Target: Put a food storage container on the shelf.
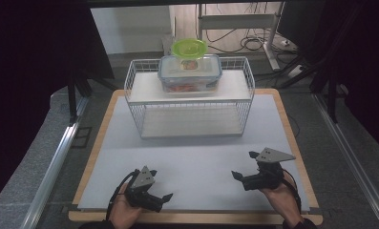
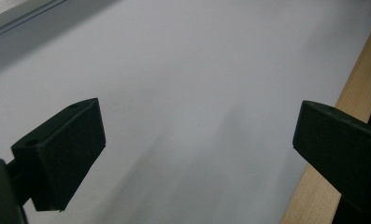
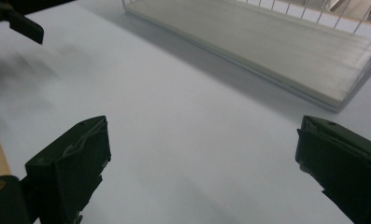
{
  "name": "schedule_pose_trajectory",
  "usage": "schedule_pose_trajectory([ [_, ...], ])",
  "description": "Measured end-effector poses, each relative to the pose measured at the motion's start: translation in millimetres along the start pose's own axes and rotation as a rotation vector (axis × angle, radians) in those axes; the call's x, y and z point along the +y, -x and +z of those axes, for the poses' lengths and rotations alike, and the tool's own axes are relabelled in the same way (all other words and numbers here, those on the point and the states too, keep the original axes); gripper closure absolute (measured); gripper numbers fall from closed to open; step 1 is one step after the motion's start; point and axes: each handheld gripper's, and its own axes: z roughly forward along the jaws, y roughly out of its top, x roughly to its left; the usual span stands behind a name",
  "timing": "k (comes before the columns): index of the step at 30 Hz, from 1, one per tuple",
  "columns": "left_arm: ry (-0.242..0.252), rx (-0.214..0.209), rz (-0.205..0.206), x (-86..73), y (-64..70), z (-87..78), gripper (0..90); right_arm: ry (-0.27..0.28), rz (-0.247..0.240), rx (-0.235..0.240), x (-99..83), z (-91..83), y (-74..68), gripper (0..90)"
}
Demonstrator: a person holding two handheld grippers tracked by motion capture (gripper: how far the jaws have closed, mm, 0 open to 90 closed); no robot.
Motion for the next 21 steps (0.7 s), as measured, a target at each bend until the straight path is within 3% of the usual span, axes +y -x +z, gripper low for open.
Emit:
schedule_pose_trajectory([
  [12,-0.023,0.013,0.013,-1.3,0.3,2.6,2.6,-0.109,0.005,-0.014,-25.1,7.0,-0.6,3.2],
  [21,-0.020,0.013,0.004,-1.3,-1.8,2.7,2.5,-0.178,0.010,-0.024,-31.2,14.1,1.4,3.2],
])
